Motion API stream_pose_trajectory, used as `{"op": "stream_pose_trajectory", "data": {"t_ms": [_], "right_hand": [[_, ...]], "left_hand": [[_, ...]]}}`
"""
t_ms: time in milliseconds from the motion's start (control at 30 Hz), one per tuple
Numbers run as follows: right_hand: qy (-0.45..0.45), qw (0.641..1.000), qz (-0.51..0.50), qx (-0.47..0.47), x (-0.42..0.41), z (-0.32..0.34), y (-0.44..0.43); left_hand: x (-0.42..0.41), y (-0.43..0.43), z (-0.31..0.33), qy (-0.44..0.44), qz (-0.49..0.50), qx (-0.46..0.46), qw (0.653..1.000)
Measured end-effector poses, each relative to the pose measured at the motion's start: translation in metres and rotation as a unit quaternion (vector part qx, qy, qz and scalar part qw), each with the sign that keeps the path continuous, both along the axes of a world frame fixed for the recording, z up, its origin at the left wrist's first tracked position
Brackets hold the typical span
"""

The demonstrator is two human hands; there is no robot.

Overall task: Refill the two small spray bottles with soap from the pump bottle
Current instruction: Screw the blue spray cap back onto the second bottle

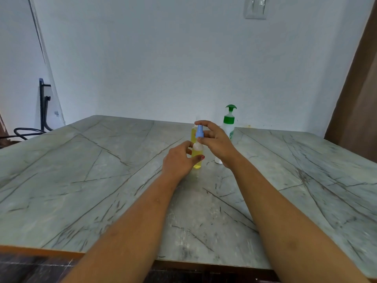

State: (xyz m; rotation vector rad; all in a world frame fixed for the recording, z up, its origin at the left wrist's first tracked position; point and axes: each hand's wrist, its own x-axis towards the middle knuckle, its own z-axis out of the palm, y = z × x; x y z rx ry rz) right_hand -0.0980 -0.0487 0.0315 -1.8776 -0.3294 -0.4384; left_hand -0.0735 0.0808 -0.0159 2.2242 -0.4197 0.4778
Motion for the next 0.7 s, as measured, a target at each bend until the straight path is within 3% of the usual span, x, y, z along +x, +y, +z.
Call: {"op": "stream_pose_trajectory", "data": {"t_ms": [133, 400, 700], "right_hand": [[-0.018, 1.000, -0.005, 0.010, 0.000, 0.006, -0.008], [-0.036, 0.995, 0.016, -0.090, 0.004, 0.015, -0.012], [-0.062, 0.976, -0.067, -0.200, 0.010, 0.019, -0.007]], "left_hand": [[-0.002, 0.001, 0.001, 0.007, -0.003, 0.004, 1.000], [-0.006, -0.001, 0.005, 0.032, -0.017, -0.019, 0.999], [-0.008, -0.001, 0.008, 0.044, -0.009, -0.014, 0.999]]}}
